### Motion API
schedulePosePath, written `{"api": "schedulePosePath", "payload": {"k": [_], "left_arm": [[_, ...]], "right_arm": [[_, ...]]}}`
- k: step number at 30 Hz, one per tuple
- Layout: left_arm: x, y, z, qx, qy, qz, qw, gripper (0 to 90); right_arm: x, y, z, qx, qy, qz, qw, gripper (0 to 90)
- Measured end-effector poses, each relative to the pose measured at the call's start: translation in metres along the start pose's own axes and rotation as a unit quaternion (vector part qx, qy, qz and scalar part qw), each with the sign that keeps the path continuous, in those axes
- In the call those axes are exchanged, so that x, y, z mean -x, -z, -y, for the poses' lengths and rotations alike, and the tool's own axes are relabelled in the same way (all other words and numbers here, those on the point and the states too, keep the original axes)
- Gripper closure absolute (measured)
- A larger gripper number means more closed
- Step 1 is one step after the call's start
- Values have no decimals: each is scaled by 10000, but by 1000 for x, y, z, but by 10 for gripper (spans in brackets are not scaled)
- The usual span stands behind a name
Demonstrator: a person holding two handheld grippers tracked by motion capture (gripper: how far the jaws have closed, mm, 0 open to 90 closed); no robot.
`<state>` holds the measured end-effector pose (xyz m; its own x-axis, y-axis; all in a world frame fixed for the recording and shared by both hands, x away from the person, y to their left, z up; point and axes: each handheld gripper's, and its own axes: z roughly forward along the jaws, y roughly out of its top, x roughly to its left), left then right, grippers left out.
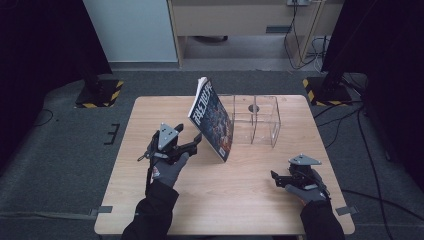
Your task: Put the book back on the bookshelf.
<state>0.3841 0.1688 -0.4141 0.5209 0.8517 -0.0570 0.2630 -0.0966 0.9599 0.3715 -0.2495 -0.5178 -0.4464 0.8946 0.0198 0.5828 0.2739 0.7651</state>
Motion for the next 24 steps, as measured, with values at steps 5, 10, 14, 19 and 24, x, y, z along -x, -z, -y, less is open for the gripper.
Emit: {"api": "schedulePosePath", "payload": {"k": [5,10,14,19,24], "left_arm": [[-11,16,15,-304,108,22,9995,237],[-18,32,34,-658,19,45,9978,233],[-24,41,51,-926,47,127,9956,222],[-39,45,74,-1402,201,78,9899,214],[-53,43,91,-1837,347,25,9824,182]], "right_arm": [[0,1,0,-2,-14,32,10000,115],[0,3,1,-15,-23,31,10000,114],[0,4,1,-9,-10,72,10000,113],[0,4,3,-84,38,143,9999,112],[1,5,5,-125,51,141,9998,110]]}}
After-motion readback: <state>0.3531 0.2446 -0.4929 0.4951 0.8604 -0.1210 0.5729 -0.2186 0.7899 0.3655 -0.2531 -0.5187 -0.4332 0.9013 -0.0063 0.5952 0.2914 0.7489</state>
